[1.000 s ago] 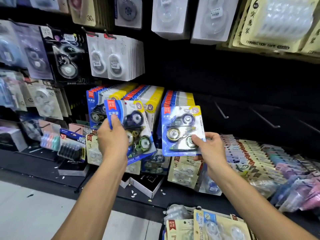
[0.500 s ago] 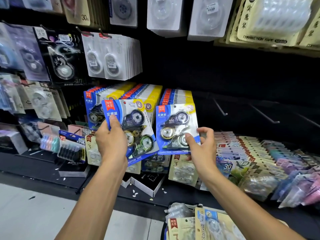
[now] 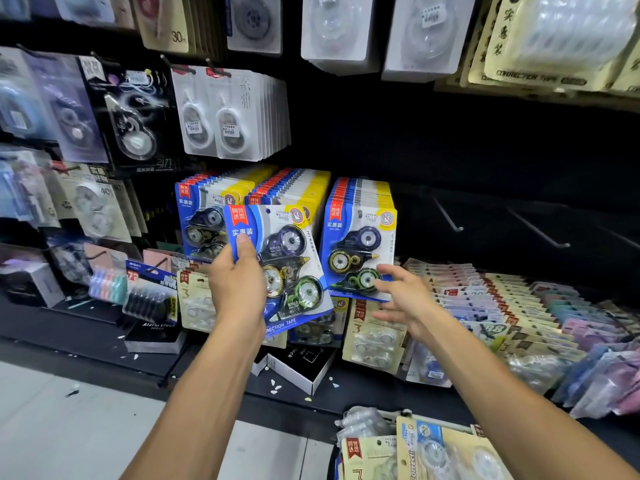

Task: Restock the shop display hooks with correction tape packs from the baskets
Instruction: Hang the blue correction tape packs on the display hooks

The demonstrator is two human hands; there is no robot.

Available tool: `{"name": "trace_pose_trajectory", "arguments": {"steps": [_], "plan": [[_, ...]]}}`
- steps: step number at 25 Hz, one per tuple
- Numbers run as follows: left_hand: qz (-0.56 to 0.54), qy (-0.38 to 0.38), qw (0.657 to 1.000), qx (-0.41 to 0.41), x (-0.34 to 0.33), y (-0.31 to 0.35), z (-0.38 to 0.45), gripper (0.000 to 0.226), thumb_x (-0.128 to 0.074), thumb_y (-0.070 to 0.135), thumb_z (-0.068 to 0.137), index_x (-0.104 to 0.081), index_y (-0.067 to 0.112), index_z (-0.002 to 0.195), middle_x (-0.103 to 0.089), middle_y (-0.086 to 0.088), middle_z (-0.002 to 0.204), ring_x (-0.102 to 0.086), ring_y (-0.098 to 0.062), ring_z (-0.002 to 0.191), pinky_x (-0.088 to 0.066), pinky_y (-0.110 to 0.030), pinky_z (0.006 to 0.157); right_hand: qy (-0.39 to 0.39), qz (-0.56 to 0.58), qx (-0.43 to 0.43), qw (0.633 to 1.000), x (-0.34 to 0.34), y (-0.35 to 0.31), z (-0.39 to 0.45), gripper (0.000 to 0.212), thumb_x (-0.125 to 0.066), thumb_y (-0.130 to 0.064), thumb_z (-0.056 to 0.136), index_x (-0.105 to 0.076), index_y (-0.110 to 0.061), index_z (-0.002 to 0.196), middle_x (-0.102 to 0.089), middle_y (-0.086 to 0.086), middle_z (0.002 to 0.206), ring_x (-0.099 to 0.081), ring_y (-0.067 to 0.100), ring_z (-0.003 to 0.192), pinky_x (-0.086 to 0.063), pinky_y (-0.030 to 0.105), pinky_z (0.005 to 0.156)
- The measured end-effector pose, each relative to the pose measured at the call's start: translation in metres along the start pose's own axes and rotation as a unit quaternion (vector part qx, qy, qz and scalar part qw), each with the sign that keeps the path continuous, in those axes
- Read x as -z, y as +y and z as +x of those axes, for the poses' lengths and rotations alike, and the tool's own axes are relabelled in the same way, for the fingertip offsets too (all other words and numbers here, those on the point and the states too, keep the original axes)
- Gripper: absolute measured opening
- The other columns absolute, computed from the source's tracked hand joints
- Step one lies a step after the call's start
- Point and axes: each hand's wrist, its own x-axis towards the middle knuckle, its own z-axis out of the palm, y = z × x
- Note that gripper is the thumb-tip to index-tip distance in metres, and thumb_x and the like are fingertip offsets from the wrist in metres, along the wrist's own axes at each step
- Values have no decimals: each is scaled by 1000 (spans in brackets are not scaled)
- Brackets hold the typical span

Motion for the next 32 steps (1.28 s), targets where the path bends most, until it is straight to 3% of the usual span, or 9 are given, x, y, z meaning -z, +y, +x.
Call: {"name": "trace_pose_trajectory", "arguments": {"steps": [4,6,9,13,16,18,21,28,32], "plan": [[-6,-62,997,39,-10,-2,-2,21,-48,34,108,-57,26,90,-55,19,82,-48,3,73,-39,-21,67,50,-131,119,983,0,5,-16,39,-65,-33,96,-57,-32,133,-54,-5,139,-59,14,106,-49,35,95],[3,-90,994,60,-16,-6,-3,18,-51,35,106,-61,28,93,-65,15,94,-59,-1,84,-46,-23,81,-75,-57,151,984,-4,3,-32,36,-66,-37,94,-59,-28,129,-68,-6,122,-66,12,102,-53,31,89],[10,-127,988,93,-24,-17,1,23,-55,39,104,-70,24,94,-76,1,107,-70,-22,105,-53,-45,100,-203,61,111,971,-13,3,-48,33,-69,-10,91,-61,-11,124,-77,7,104,-74,18,86,-59,26,69],[114,-136,983,58,-24,-28,10,18,-57,35,103,-65,19,106,-73,-4,110,-67,-21,94,-52,-36,84,-48,89,133,986,-7,2,-28,22,-69,-10,92,-63,-13,113,-76,9,106,-74,23,92,-60,33,74],[381,-183,906,-17,-17,-37,13,52,-60,42,99,-46,24,145,-60,-3,136,-56,-26,123,-45,-39,99,-1,64,129,990,6,-6,-16,16,-69,-16,94,-62,-18,109,-75,8,108,-73,20,85,-57,31,61],[446,-215,868,-42,-18,-39,12,73,-63,47,96,-30,26,158,-47,-4,154,-47,-29,138,-41,-41,107,-6,-1,131,991,8,-6,-19,15,-69,-19,94,-62,-22,108,-74,5,105,-71,21,77,-52,28,48],[452,-236,856,-88,-23,-35,7,79,-64,48,95,-24,28,161,-43,-1,158,-44,-27,141,-41,-39,105,32,-22,152,988,1,4,-26,10,-68,-24,94,-62,-25,102,-70,4,103,-67,26,71,-51,30,45],[450,-233,854,-116,-25,-33,2,76,-63,46,96,-25,29,160,-46,-3,156,-47,-28,137,-45,-41,102,110,47,160,980,-13,9,-30,11,-66,-31,95,-56,-27,100,-69,4,106,-69,29,88,-50,25,47],[451,-232,854,-119,-25,-31,2,74,-63,46,96,-28,29,159,-47,-2,155,-47,-28,138,-44,-39,101,92,26,169,981,-11,5,-30,11,-66,-30,95,-63,-25,104,-70,2,101,-64,20,66,-51,30,46]]}}
